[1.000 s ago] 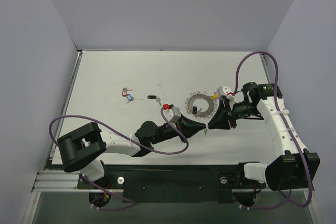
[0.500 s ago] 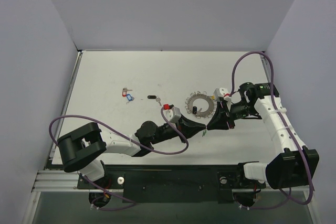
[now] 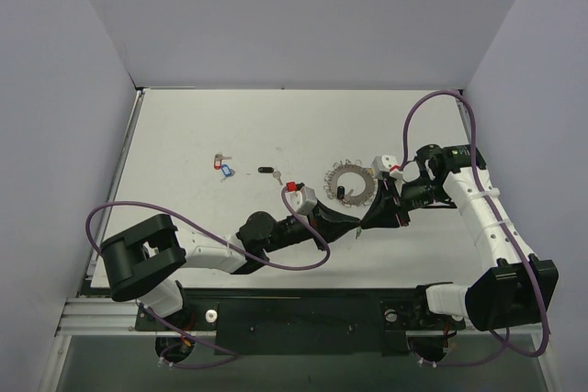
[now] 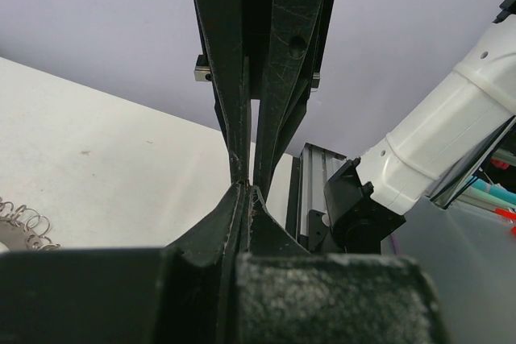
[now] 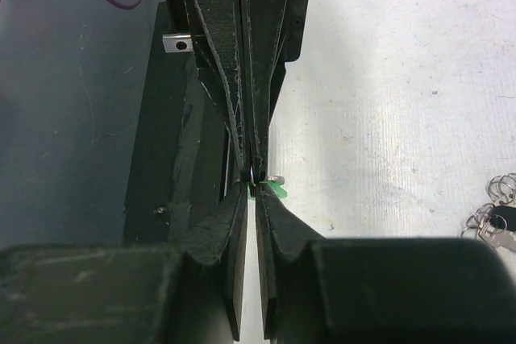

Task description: Put the keys on the keyring

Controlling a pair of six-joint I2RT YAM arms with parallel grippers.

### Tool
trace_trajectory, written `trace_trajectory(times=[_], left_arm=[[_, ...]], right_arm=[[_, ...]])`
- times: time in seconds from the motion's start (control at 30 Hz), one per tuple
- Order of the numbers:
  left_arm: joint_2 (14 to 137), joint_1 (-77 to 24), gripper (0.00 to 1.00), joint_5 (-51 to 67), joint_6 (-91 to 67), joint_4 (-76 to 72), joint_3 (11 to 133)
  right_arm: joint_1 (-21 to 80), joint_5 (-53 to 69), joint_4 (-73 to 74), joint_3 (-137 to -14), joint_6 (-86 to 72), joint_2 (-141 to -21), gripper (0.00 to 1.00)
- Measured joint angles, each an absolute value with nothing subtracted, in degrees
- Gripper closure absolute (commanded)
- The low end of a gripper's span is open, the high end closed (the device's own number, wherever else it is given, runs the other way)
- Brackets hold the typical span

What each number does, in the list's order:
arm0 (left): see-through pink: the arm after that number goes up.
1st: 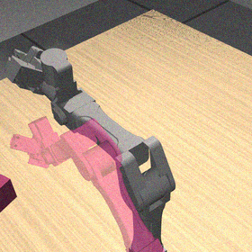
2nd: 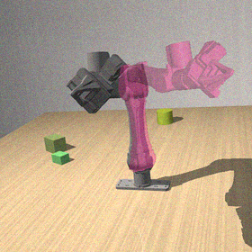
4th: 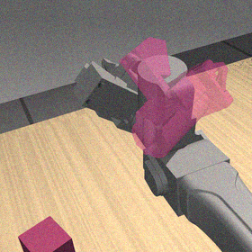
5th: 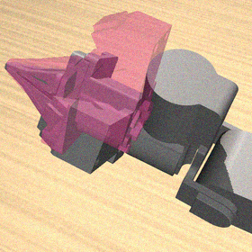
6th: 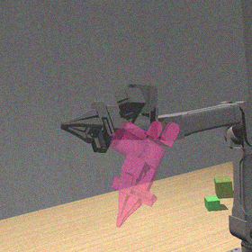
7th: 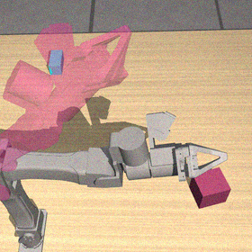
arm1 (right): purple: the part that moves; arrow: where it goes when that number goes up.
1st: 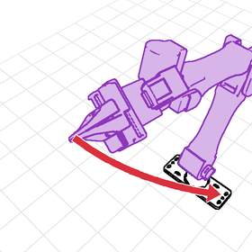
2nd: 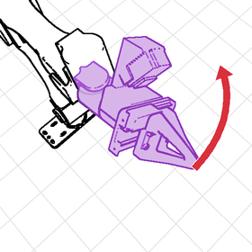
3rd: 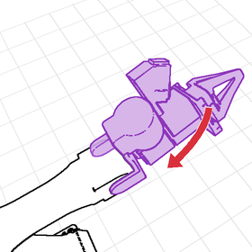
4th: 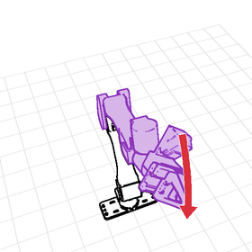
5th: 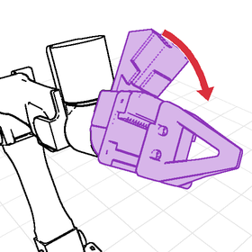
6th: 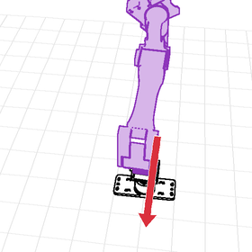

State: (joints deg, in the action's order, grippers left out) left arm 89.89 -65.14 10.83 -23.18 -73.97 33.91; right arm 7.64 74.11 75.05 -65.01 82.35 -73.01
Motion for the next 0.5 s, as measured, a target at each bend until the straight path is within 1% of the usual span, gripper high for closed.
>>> trace_trajectory(times=[0.1,0.47,0.5], left_arm=[[89.89,-65.14,1.0,10.87,-23.27,-73.97,33.91],[89.89,-65.14,1.0,11.16,-23.4,-73.97,33.91],[89.89,-65.14,0.98,11.16,-23.44,-73.97,33.91]], right_arm=[[7.73,74.0,75.05,-65.01,82.37,-73.01,1.0],[7.97,73.76,75.05,-65.01,82.24,-73.03,1.0],[7.97,73.76,75.05,-65.01,82.13,-73.03,1.0]])
